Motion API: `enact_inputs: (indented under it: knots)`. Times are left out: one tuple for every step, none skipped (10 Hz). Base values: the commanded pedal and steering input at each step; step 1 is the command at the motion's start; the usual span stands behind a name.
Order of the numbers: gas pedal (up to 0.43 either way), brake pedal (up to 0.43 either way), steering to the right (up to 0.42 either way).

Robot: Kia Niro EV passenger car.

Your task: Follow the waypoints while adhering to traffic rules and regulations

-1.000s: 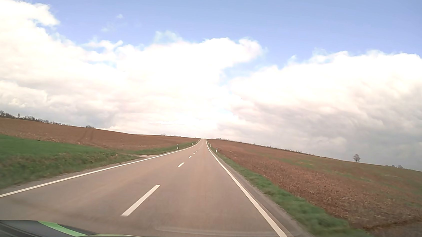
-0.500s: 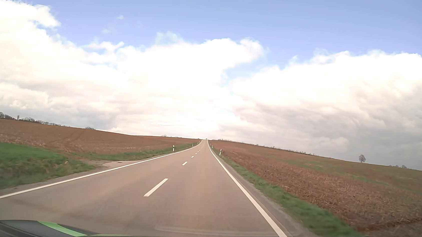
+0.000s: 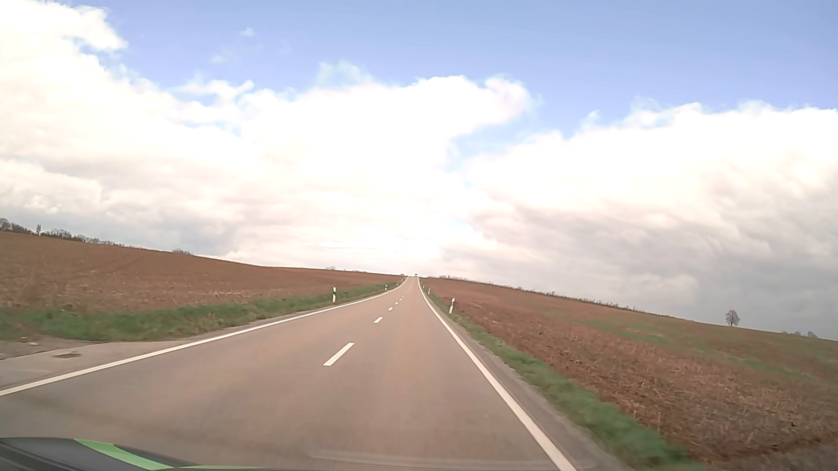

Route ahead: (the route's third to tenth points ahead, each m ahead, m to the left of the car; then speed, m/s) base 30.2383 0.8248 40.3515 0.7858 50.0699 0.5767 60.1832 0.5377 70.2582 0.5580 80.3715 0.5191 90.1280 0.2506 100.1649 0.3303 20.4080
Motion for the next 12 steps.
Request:
enact_inputs:
  knots:
    - [0.331,0.000,-0.007]
    - [0.331,0.000,-0.005]
    - [0.331,0.000,-0.001]
    - [0.331,0.000,0.001]
    - [0.331,0.000,0.001]
    - [0.331,0.000,0.001]
    - [0.331,0.000,0.001]
    - [0.331,0.000,0.001]
    - [0.331,0.000,0.001]
    - [0.331,0.000,0.001]
    - [0.331,0.000,0.001]
    - [0.331,0.000,0.001]
